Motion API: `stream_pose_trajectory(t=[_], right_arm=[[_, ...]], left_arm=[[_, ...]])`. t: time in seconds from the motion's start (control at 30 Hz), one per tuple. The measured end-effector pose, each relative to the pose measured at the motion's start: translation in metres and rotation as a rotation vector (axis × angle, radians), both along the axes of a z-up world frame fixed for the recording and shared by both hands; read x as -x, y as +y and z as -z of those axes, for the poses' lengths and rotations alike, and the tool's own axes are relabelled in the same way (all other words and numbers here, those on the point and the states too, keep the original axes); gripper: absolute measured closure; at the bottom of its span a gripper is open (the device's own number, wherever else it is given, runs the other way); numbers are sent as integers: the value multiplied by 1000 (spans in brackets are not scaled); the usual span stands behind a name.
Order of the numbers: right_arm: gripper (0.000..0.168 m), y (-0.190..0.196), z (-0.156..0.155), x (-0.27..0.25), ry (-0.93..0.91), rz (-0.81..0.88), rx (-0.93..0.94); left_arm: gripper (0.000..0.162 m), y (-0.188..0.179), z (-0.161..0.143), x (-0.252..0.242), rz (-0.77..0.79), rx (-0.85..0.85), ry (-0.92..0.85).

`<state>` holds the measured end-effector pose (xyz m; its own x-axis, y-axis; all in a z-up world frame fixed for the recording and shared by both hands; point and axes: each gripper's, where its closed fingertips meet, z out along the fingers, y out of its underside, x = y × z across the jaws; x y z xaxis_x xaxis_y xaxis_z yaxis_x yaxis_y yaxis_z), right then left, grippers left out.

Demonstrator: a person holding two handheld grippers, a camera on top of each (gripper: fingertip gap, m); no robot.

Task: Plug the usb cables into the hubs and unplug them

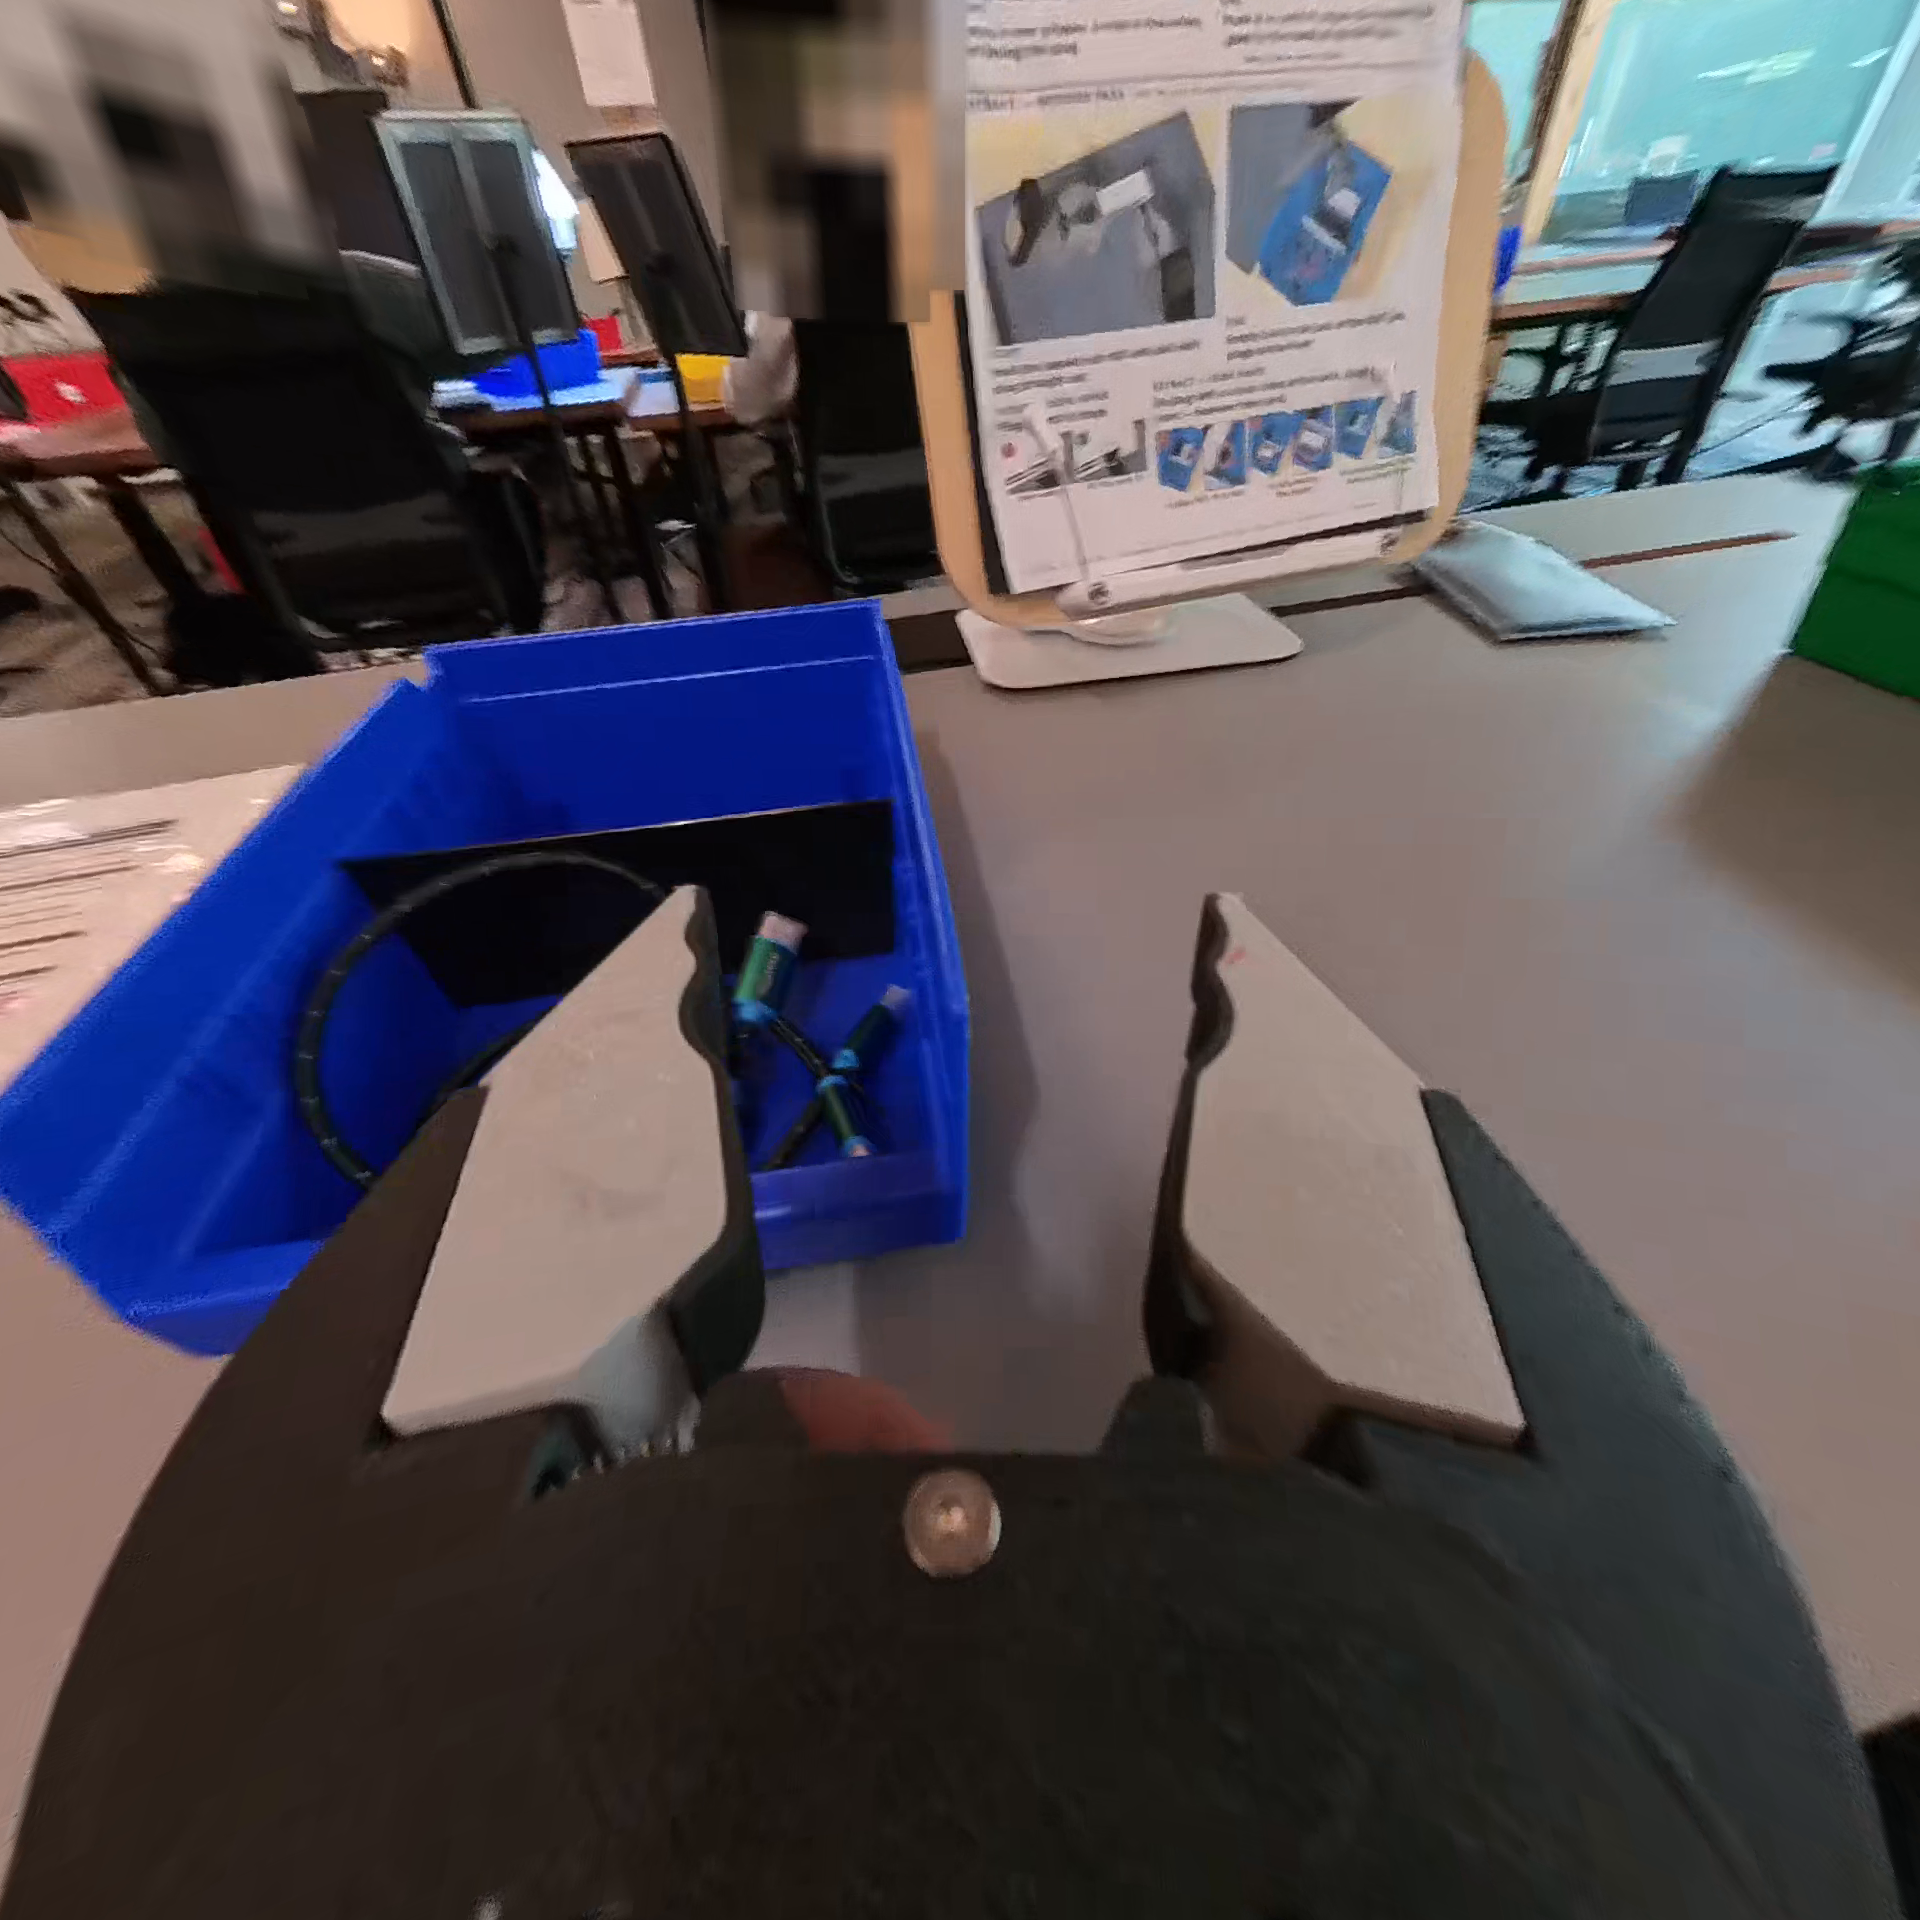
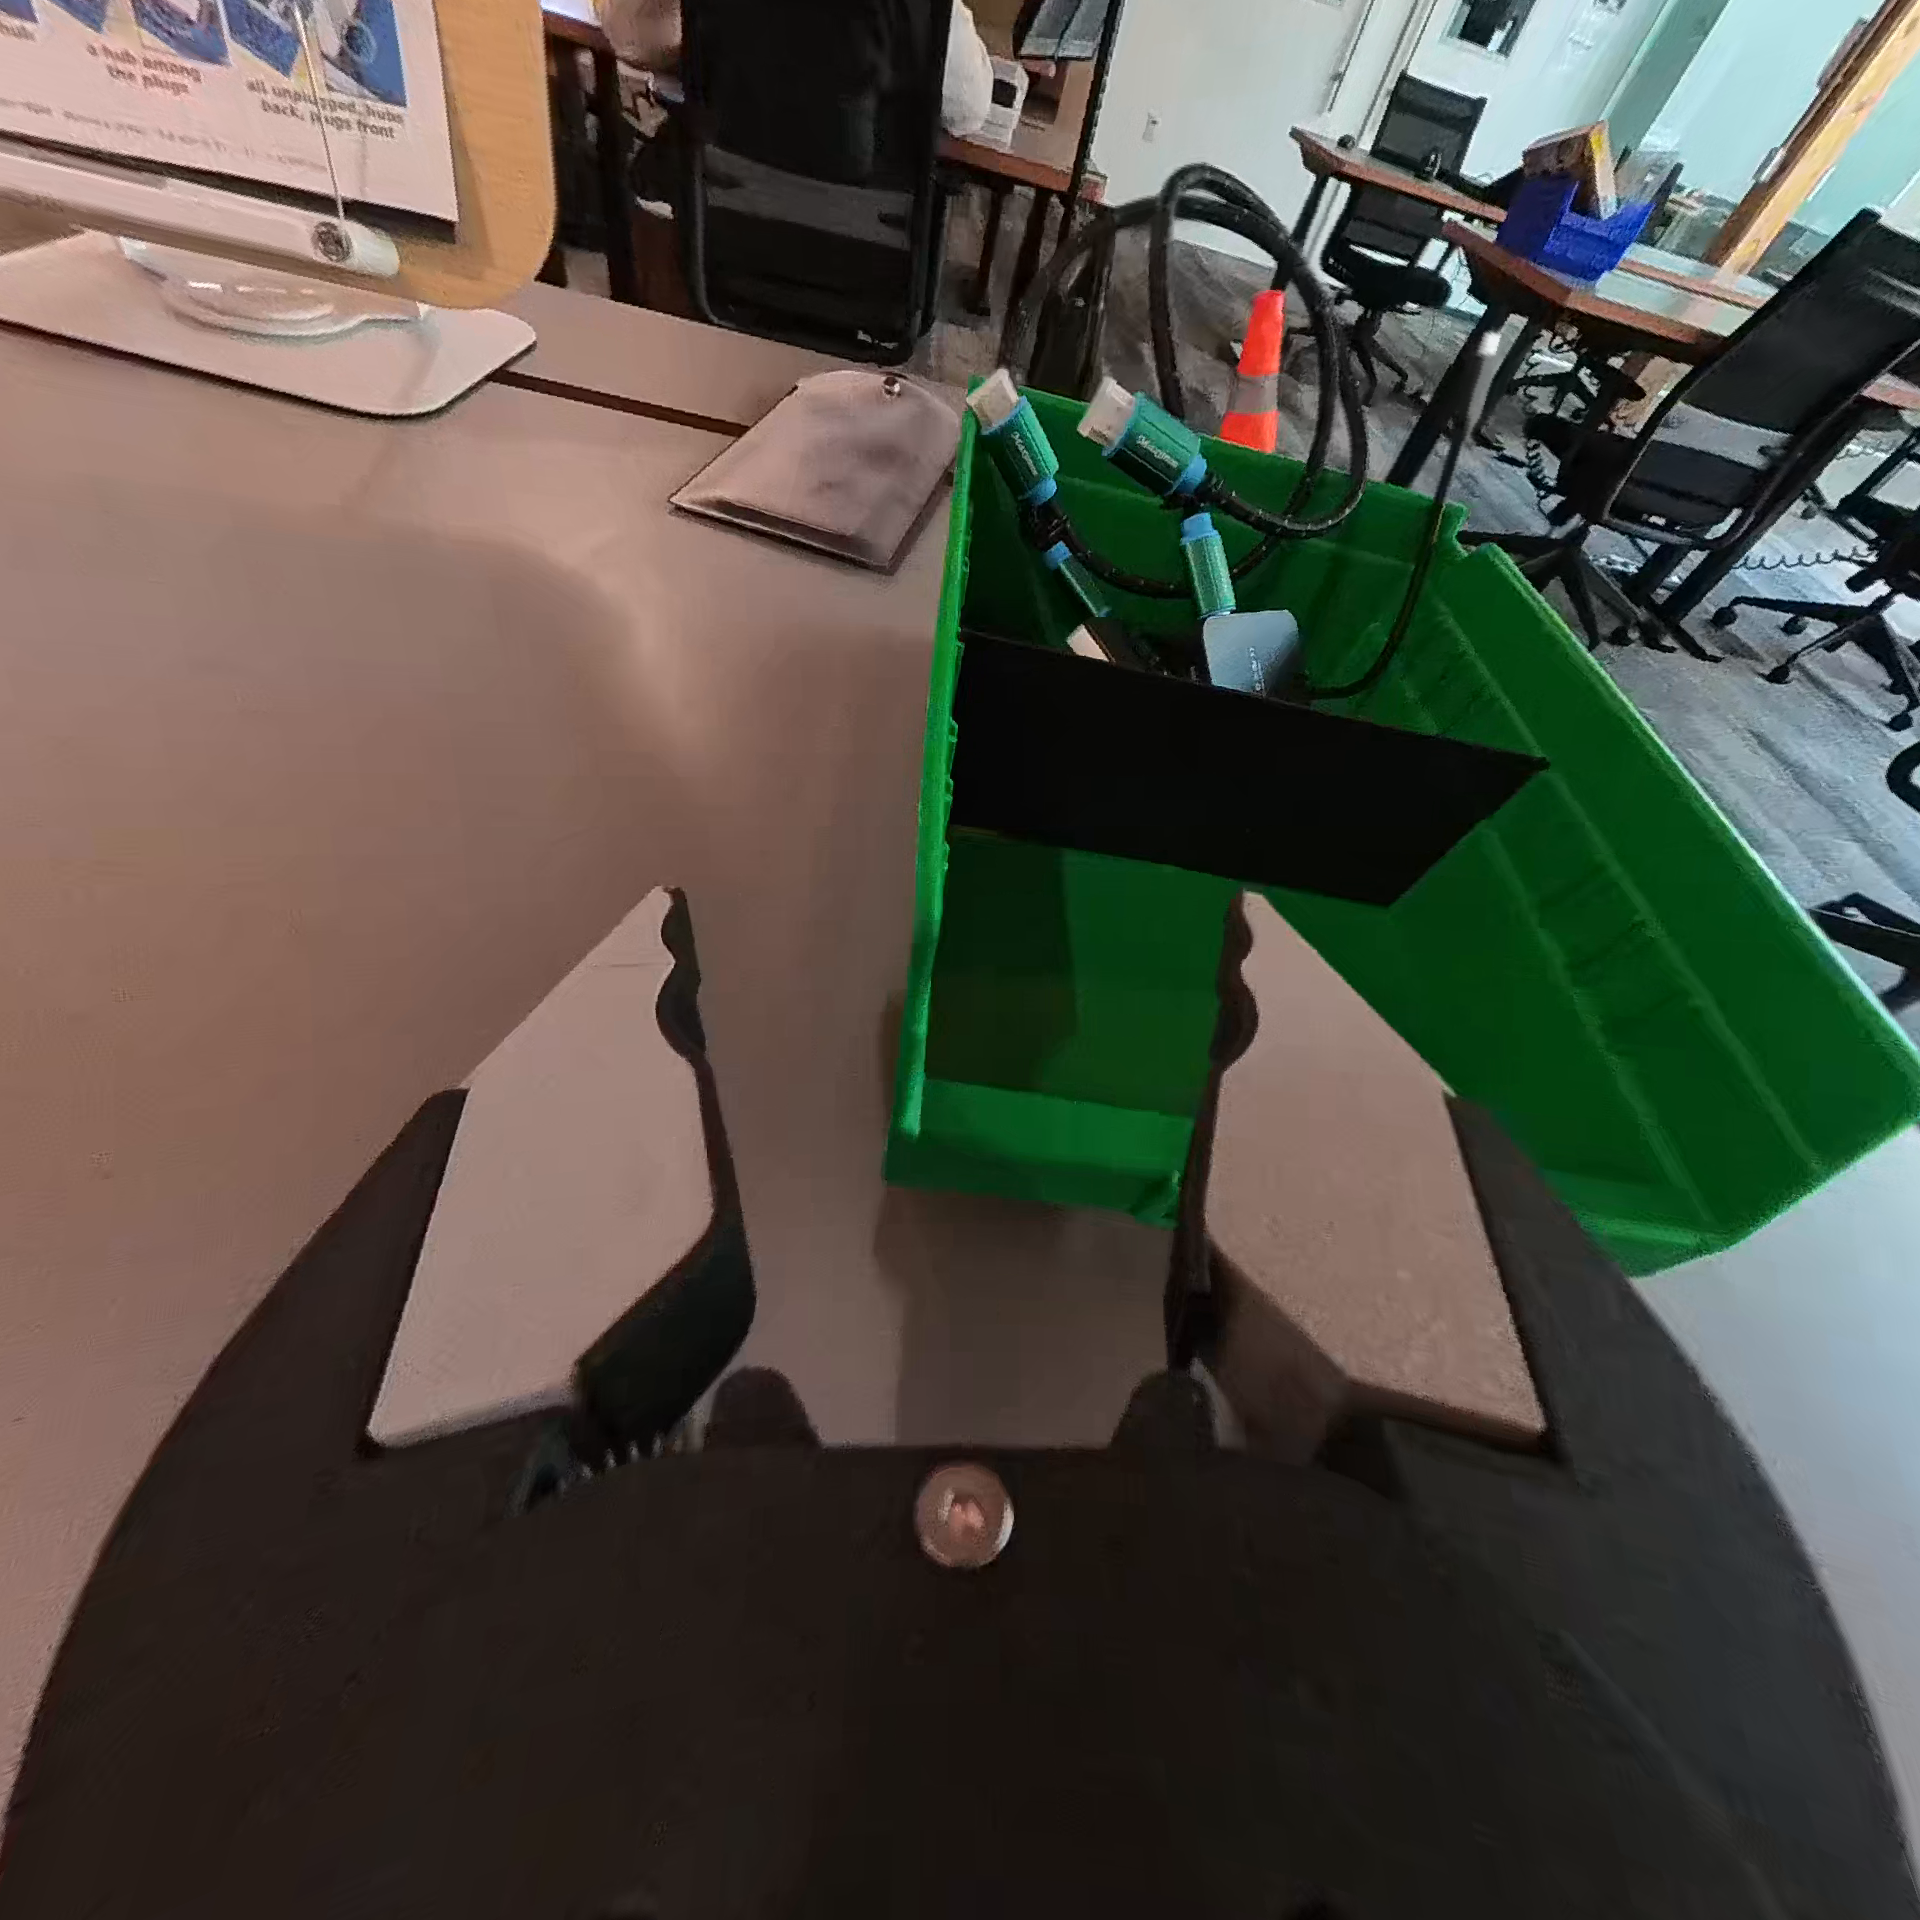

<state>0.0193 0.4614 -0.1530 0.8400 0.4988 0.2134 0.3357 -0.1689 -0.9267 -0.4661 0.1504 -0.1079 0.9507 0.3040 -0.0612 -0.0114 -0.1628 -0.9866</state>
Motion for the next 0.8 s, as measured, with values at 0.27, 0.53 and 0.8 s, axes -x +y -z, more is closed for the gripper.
stream_pose_trajectory(t=[0.27,0.53,0.8], right_arm=[[70,16,5,-1,-30,-11,22],[161,30,20,24,-172,-109,90],[156,-18,21,64,-171,-163,129]], left_arm=[[69,21,78,33,-83,247,-38],[159,39,70,37,-94,304,188],[160,10,40,48,-71,158,146]])
